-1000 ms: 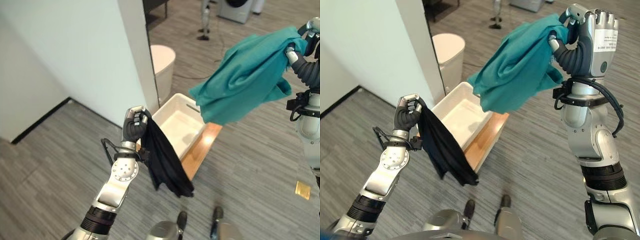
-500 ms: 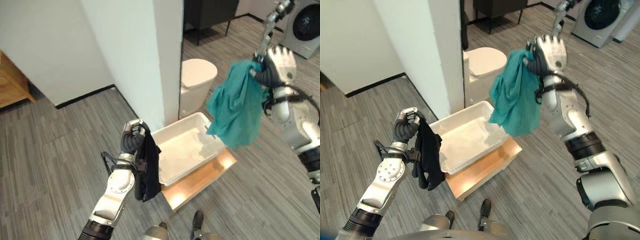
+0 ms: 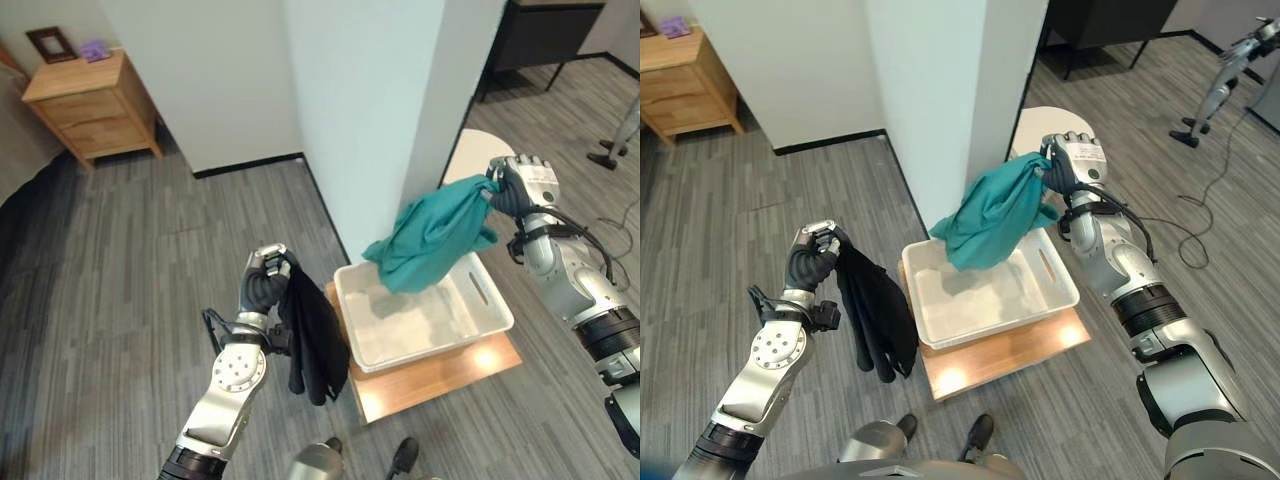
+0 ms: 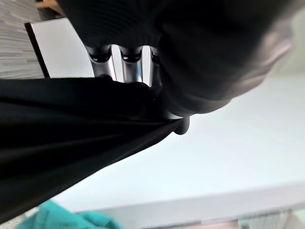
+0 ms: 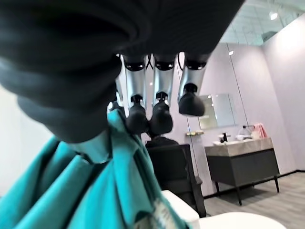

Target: Pick up bed clothes into laundry basket.

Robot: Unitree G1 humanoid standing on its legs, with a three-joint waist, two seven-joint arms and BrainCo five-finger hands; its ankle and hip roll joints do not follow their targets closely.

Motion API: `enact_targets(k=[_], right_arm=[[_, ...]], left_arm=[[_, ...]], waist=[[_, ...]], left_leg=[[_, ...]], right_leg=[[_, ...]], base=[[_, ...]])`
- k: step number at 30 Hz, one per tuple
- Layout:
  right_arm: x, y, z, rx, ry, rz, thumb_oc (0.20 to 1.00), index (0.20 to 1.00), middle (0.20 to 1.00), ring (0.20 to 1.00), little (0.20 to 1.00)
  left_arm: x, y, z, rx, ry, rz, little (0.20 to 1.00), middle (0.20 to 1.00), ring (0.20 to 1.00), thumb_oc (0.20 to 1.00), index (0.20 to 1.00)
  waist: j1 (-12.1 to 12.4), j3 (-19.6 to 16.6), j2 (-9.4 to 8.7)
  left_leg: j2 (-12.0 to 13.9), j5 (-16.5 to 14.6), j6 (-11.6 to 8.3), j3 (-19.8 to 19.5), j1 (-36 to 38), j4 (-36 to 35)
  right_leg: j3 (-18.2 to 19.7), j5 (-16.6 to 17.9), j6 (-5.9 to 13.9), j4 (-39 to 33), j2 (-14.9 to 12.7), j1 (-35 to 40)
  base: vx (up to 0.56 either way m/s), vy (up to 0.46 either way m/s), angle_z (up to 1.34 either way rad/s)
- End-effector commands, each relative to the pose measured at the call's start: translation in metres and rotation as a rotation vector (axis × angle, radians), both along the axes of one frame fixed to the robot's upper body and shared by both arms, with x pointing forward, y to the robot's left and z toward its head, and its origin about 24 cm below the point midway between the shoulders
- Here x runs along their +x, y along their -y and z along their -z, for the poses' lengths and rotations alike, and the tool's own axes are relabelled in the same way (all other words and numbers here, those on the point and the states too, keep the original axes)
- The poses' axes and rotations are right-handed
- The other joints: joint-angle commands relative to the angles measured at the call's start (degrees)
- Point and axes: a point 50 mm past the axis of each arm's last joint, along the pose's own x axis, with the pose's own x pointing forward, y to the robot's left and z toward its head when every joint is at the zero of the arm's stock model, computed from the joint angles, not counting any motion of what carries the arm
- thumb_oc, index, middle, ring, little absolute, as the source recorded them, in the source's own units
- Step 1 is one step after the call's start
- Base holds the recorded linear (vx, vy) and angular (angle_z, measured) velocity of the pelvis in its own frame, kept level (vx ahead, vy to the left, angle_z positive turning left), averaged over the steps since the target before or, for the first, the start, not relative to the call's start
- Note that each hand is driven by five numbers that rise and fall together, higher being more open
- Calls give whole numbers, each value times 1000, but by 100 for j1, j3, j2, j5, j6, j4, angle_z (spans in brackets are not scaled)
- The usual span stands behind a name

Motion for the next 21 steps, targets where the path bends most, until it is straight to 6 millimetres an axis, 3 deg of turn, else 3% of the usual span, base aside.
enact_targets(k=[1, 8, 9, 11, 12, 16, 17, 18, 21], right_arm=[[8, -3, -38, -6, 119, -1, 200, 200, 200, 200, 200], [12, -22, -15, 55, 46, -56, 200, 200, 200, 200, 200], [11, -29, -1, 75, 2, -72, 200, 200, 200, 200, 200], [11, -33, 5, 89, -15, -82, 200, 200, 200, 200, 200], [10, -37, 20, 110, -60, -82, 200, 200, 200, 200, 200], [8, -33, 52, 109, -165, -38, 200, 200, 200, 200, 200], [9, -32, 59, 100, -192, -23, 438, 438, 438, 438, 438], [9, -25, 73, 79, -250, 24, 1000, 1000, 1000, 1000, 1000], [11, -19, 79, 79, -276, 59, 1000, 1000, 1000, 1000, 1000]], left_arm=[[0, 9, -29, -23, 159, 81, 200, 200, 200, 200, 200], [1, 9, -27, -31, 150, 70, 200, 200, 200, 200, 200], [2, 9, -26, -36, 145, 69, 200, 200, 200, 200, 200], [2, 9, -25, -40, 142, 67, 200, 200, 200, 200, 200], [2, 10, -24, -41, 139, 65, 200, 200, 200, 200, 200], [2, 11, -24, -43, 138, 68, 200, 200, 200, 200, 200], [2, 11, -23, -43, 136, 69, 200, 200, 200, 200, 200], [1, 12, -22, -42, 131, 75, 200, 200, 200, 200, 200], [1, 11, -22, -37, 130, 73, 200, 200, 200, 200, 200]], waist=[[44, -438, -103], [105, -411, -86], [122, -397, -74], [123, -395, -74], [129, -380, -61], [138, -358, -31], [138, -356, -20], [148, -352, 0], [139, -349, 26]], left_leg=[[490, 527, -558, 289, -527, -509], [498, 527, -563, 304, -541, -509], [502, 537, -565, 294, -552, -509], [501, 539, -566, 289, -561, -509], [501, 543, -571, 286, -575, -509], [486, 550, -575, 265, -587, -509], [485, 551, -577, 266, -585, -509], [486, 553, -580, 277, -586, -509], [494, 555, -585, 311, -569, -509]], right_leg=[[-224, -886, 649, 89, -520, 776], [-272, -915, 640, 89, -538, 790], [-284, -923, 633, 89, -544, 798], [-292, -929, 627, 89, -543, 796], [-304, -936, 621, 89, -543, 793], [-330, -944, 614, 89, -543, 804], [-331, -944, 614, 89, -545, 806], [-331, -945, 613, 89, -550, 807], [-315, -943, 615, 89, -552, 809]], base=[[13, 13, 22], [3, 6, 2], [0, 0, 0], [0, 0, 0], [0, 0, 0], [-3, 4, 6], [-21, 12, 18], [-17, 15, 13], [-4, 4, 3]])
